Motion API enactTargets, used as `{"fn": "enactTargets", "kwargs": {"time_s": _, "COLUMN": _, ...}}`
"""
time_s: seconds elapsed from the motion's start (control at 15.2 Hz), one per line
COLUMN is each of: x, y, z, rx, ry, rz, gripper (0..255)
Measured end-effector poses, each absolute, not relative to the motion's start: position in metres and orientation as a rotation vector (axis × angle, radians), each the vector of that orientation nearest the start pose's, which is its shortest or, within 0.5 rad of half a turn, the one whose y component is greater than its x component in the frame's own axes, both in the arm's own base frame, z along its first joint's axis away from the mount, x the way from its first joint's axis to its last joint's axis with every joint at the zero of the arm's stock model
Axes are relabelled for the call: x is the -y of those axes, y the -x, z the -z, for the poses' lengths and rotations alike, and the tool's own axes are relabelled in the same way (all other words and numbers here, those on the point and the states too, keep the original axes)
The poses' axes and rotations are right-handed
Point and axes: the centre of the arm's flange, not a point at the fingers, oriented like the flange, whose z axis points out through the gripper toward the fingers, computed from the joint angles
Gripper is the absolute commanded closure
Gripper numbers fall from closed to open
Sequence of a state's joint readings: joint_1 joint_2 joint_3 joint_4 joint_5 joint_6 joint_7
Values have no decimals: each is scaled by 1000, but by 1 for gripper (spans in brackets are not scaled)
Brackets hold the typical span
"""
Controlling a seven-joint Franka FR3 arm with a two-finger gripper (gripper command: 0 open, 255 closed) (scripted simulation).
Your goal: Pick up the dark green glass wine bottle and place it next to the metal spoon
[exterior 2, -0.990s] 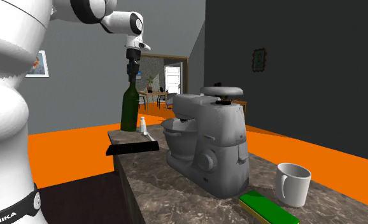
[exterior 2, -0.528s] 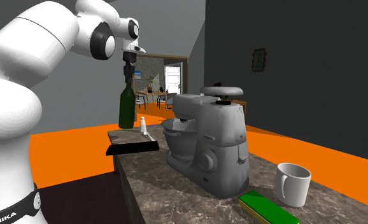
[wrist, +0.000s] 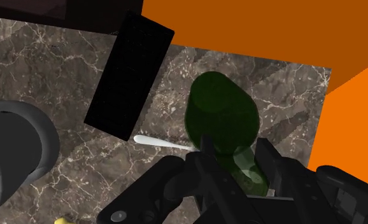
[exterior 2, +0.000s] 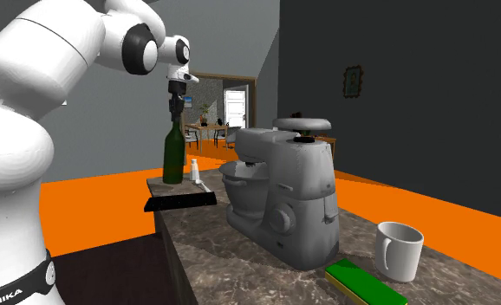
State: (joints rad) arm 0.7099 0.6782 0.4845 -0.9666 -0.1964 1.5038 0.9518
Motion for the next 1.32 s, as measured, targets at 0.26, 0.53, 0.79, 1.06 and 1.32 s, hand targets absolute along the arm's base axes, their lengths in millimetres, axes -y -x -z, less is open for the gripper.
{"fn": "enactTargets", "kwargs": {"time_s": 0.26, "x": -604, "y": -388, "z": -473, "rx": 243, "ry": 3144, "rz": -202, "gripper": 255}}
{"fn": "enactTargets", "kwargs": {"time_s": 0.53, "x": -604, "y": -388, "z": -467, "rx": 243, "ry": 3143, "rz": -202, "gripper": 255}}
{"fn": "enactTargets", "kwargs": {"time_s": 0.79, "x": -604, "y": -388, "z": -467, "rx": 243, "ry": 3143, "rz": -202, "gripper": 0}}
{"fn": "enactTargets", "kwargs": {"time_s": 1.06, "x": -604, "y": -388, "z": -467, "rx": 243, "ry": 3143, "rz": -201, "gripper": 0}}
{"fn": "enactTargets", "kwargs": {"time_s": 1.32, "x": -604, "y": -393, "z": -495, "rx": 243, "ry": 3141, "rz": -200, "gripper": 0}}
